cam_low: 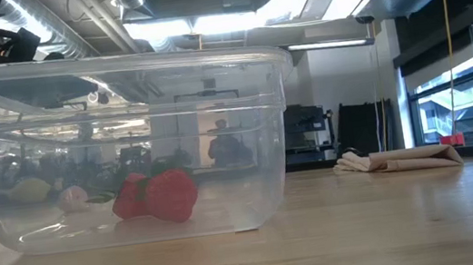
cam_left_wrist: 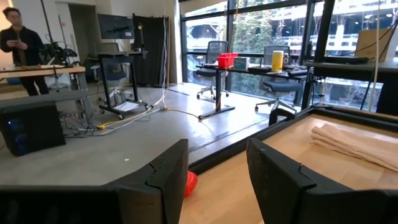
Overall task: Pick and placing Produce into tupperware
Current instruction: Put the left black raspberry into the transparent bin
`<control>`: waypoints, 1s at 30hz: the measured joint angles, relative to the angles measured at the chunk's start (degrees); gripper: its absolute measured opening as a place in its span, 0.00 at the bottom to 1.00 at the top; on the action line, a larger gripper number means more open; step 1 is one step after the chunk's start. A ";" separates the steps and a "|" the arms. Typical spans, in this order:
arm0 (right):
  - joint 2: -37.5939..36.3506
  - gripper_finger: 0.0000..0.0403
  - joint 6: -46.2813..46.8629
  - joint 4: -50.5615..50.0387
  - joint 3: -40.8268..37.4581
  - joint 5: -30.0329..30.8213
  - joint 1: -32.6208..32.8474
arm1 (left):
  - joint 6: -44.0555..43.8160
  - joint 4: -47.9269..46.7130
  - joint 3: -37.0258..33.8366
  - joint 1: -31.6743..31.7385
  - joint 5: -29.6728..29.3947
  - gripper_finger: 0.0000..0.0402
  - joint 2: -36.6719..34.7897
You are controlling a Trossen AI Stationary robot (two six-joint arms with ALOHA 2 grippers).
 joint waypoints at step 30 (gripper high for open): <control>-0.21 0.61 -0.11 5.86 -7.28 -1.57 -0.08 | 0.06 0.00 0.00 0.00 0.00 0.39 -0.02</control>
